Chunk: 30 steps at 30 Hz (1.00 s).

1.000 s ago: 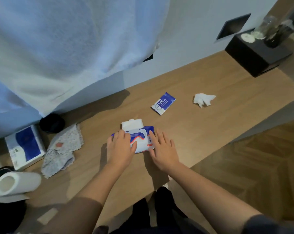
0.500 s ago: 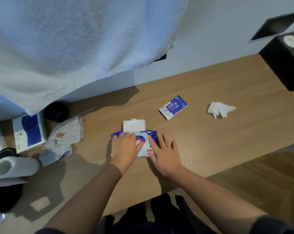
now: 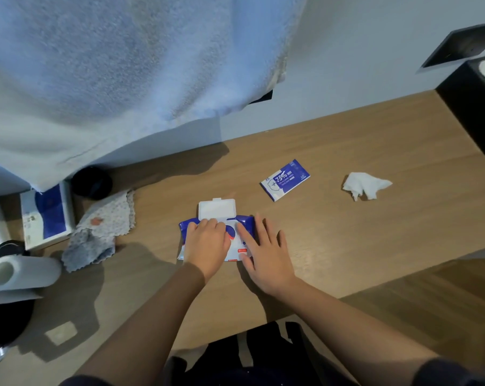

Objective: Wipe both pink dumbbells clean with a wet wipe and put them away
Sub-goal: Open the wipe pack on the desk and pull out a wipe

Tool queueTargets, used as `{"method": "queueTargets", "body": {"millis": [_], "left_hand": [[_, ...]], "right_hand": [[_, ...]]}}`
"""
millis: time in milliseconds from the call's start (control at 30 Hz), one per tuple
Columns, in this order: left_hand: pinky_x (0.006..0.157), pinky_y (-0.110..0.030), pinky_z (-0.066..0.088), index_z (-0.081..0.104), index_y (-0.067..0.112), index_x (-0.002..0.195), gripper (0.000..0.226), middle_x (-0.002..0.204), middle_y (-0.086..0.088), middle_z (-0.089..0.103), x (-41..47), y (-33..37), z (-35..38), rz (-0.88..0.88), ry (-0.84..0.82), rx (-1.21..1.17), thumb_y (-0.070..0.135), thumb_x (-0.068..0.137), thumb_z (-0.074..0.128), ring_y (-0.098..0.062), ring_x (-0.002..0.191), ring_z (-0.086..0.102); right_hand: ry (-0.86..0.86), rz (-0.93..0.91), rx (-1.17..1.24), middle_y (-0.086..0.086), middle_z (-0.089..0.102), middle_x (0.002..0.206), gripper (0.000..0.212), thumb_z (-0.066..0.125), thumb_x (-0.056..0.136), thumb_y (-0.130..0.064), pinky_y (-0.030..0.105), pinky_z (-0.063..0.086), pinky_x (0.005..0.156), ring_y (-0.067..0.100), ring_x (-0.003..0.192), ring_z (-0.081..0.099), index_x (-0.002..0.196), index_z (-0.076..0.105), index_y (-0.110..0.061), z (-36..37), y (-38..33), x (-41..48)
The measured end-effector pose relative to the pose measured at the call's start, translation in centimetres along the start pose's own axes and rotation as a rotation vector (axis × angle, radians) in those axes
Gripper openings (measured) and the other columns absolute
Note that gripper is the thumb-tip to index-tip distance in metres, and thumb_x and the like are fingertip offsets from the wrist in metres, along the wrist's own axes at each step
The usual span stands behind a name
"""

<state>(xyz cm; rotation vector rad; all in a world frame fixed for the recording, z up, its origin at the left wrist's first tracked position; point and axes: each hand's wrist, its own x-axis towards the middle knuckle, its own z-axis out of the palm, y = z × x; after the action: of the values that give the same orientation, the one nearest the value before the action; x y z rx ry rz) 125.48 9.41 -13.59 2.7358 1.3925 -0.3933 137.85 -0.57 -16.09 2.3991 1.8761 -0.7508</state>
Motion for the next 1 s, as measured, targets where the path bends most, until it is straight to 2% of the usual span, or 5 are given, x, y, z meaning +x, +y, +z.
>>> {"method": "queueTargets", "body": {"millis": [367,500,667,833,1000], "left_hand": [[0.078,-0.030,0.042,0.057,0.019,0.087,0.022,0.088,0.003,0.061,-0.5,-1.1,1.5,-0.050,0.073,-0.291,0.025,0.101,0.041,-0.013,0.084,0.054],[0.068,-0.028,0.034,0.047,0.019,0.073,0.024,0.073,0.006,0.050,-0.8,-1.9,2.0,-0.036,0.140,-0.461,0.017,0.096,0.052,-0.013,0.071,0.047],[0.059,-0.033,0.041,0.043,0.020,0.070,0.027,0.072,0.007,0.047,-1.5,-3.2,2.4,-0.138,0.117,-0.765,0.013,0.094,0.054,-0.016,0.070,0.050],[0.058,-0.011,0.039,0.052,0.006,0.074,0.023,0.080,-0.003,0.057,-2.6,-3.5,1.7,-0.208,0.136,-1.066,0.007,0.097,0.052,-0.013,0.076,0.056],[0.065,-0.012,0.037,0.049,0.021,0.069,0.034,0.079,0.007,0.056,-3.6,-4.2,2.3,-0.180,0.271,-1.187,-0.001,0.094,0.051,-0.004,0.075,0.050]], "right_hand": [[-0.012,-0.070,-0.056,0.002,-0.007,0.166,0.063,0.032,0.103,-0.049,0.056,0.009,0.119,0.033,0.152,-0.002,0.154,-0.005,-0.043,-0.1,-0.8,0.6],[0.029,-0.065,-0.074,0.004,0.006,0.166,0.066,0.039,0.101,-0.049,0.058,0.019,0.116,0.036,0.151,0.011,0.154,0.000,-0.042,0.6,-0.7,0.7],[-0.017,-0.049,-0.067,0.002,-0.007,0.166,0.067,0.035,0.102,-0.049,0.055,0.011,0.119,0.033,0.152,-0.003,0.152,-0.010,-0.044,0.2,-0.2,0.7],[-0.021,-0.040,-0.081,0.002,-0.006,0.166,0.067,0.034,0.102,-0.048,0.053,0.011,0.120,0.032,0.152,-0.003,0.151,-0.012,-0.045,-0.2,-0.1,1.0],[-0.021,-0.048,-0.097,0.003,-0.003,0.166,0.066,0.035,0.101,-0.050,0.055,0.014,0.120,0.032,0.152,-0.001,0.152,-0.008,-0.045,-0.5,-0.1,0.9]]}}
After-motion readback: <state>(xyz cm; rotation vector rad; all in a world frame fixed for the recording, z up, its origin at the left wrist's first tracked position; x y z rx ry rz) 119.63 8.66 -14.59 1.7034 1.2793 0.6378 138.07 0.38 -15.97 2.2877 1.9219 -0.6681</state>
